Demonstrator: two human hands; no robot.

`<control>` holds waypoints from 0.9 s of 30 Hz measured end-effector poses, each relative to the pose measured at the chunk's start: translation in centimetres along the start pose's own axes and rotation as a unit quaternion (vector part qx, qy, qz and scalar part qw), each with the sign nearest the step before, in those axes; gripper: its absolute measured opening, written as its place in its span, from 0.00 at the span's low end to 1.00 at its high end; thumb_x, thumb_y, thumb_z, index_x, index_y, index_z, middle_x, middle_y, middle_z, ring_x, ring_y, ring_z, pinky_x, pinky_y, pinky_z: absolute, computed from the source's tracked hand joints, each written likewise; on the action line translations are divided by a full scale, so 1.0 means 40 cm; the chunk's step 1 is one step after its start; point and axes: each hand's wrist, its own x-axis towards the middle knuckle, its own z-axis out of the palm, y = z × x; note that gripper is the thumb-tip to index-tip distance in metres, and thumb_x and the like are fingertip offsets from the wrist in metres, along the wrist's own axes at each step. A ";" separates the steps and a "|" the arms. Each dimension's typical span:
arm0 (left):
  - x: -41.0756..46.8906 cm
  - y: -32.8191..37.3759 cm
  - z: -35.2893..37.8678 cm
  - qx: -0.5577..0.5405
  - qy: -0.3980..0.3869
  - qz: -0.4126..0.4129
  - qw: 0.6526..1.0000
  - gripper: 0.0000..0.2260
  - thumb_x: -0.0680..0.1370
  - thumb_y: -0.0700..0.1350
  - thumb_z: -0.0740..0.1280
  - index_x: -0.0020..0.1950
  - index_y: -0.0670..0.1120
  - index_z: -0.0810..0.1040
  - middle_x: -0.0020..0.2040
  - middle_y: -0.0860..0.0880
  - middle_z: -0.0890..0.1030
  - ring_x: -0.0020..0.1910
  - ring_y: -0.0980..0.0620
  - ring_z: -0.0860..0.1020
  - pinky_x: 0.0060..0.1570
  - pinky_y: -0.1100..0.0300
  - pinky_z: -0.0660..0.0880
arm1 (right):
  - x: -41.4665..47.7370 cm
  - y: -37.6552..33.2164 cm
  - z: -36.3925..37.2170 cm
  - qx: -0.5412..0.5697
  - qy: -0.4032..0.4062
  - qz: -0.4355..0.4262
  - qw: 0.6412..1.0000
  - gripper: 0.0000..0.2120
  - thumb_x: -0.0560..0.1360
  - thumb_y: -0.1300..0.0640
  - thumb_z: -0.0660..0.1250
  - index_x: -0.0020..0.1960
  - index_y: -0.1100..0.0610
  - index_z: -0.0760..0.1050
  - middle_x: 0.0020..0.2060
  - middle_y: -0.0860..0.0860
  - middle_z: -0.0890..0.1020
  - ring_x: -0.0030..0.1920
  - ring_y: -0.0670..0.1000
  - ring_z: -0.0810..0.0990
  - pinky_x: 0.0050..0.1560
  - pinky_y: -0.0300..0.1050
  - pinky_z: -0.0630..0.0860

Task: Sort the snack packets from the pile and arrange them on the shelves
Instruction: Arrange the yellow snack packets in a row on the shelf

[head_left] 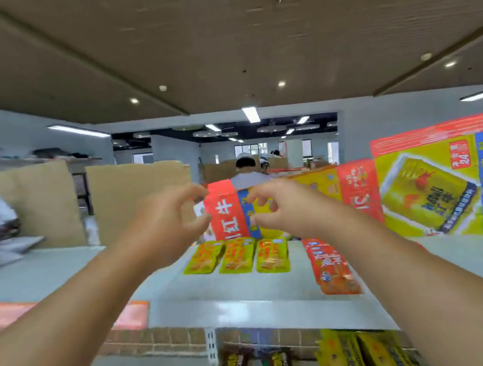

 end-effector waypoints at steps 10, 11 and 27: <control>-0.273 -0.359 -0.460 0.146 0.045 -0.168 0.974 0.14 0.75 0.57 0.69 0.60 0.59 0.80 0.52 0.59 0.80 0.52 0.55 0.79 0.54 0.56 0.75 | 0.199 -0.496 0.260 0.057 -0.060 -0.138 0.987 0.17 0.77 0.49 0.69 0.65 0.51 0.77 0.55 0.48 0.78 0.49 0.50 0.77 0.48 0.45 0.74; -0.293 -0.391 -0.491 0.152 0.055 -0.184 0.969 0.13 0.76 0.55 0.71 0.60 0.59 0.81 0.52 0.59 0.80 0.52 0.55 0.78 0.53 0.57 0.74 | 0.214 -0.535 0.283 0.068 -0.066 -0.148 0.984 0.16 0.77 0.50 0.69 0.65 0.51 0.78 0.55 0.47 0.77 0.48 0.52 0.78 0.48 0.46 0.76; -0.332 -0.787 -0.639 0.217 0.068 -0.306 0.924 0.06 0.77 0.52 0.69 0.54 0.59 0.81 0.51 0.60 0.81 0.49 0.55 0.79 0.49 0.56 0.75 | 0.590 -0.761 0.588 0.101 -0.112 -0.205 0.967 0.08 0.74 0.42 0.69 0.52 0.42 0.77 0.46 0.40 0.77 0.49 0.47 0.78 0.54 0.51 0.79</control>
